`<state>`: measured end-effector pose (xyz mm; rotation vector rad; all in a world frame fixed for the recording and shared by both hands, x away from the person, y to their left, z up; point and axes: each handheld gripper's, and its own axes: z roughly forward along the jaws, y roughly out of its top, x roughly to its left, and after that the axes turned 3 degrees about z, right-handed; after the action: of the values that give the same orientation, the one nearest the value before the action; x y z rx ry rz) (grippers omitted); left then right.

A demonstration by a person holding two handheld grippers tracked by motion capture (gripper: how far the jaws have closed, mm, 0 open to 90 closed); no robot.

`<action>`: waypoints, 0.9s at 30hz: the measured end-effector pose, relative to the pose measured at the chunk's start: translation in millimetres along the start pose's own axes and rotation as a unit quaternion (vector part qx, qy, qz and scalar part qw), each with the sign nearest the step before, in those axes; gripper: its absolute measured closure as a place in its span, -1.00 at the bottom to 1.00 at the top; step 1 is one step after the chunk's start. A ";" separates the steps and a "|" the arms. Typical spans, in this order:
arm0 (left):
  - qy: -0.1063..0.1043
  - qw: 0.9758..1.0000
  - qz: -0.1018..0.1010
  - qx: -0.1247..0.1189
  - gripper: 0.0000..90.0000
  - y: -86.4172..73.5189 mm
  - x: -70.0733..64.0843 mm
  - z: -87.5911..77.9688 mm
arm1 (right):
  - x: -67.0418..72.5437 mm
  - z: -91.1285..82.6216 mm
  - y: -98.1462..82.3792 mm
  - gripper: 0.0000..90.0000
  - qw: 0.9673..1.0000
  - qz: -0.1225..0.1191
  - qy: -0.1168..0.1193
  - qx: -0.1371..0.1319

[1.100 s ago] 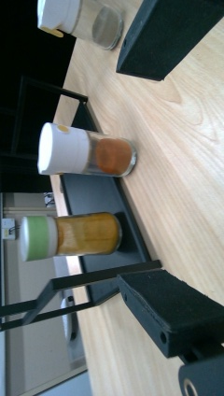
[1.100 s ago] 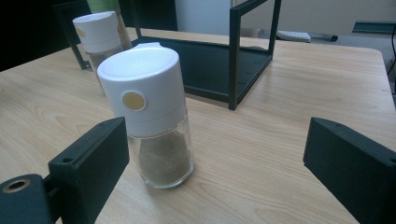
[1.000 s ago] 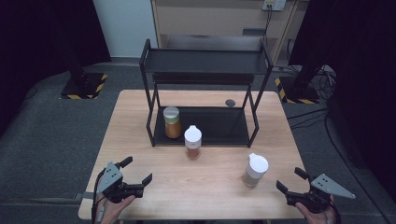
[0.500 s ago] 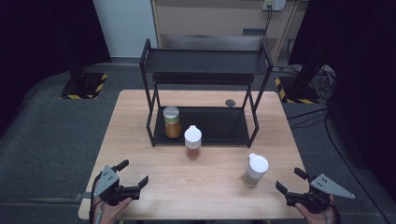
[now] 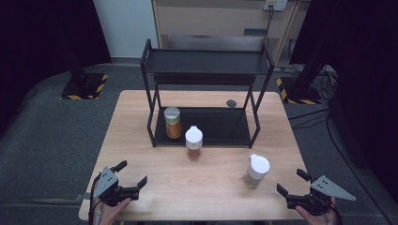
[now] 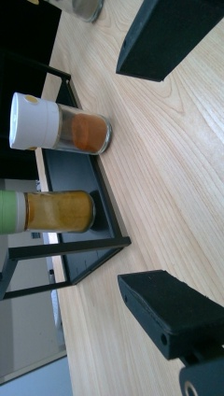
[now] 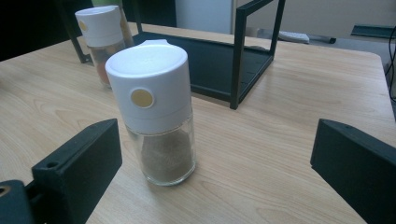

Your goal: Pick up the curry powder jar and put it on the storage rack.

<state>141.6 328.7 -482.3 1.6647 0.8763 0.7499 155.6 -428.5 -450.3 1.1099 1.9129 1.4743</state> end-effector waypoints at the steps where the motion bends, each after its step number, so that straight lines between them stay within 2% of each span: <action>1: 0.002 1.000 0.001 -0.001 -0.99 -0.2 -0.3 -0.2 | 1.0 -0.3 0.1 -0.94 1.000 -0.002 -0.002 0.000; 10: 0.009 1.000 0.014 0.001 -0.99 0.9 -3.4 -2.1 | 4.6 -2.8 0.7 -0.96 1.000 -0.005 -0.010 0.001; 27: 0.004 1.000 0.008 0.003 -1.00 0.4 -2.1 -3.5 | 0.8 -1.1 -0.9 -0.93 1.000 -0.003 -0.004 0.000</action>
<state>137.7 328.7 -481.2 1.6755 0.8732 0.7667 154.0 -428.6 -450.8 1.1072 1.9087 1.4645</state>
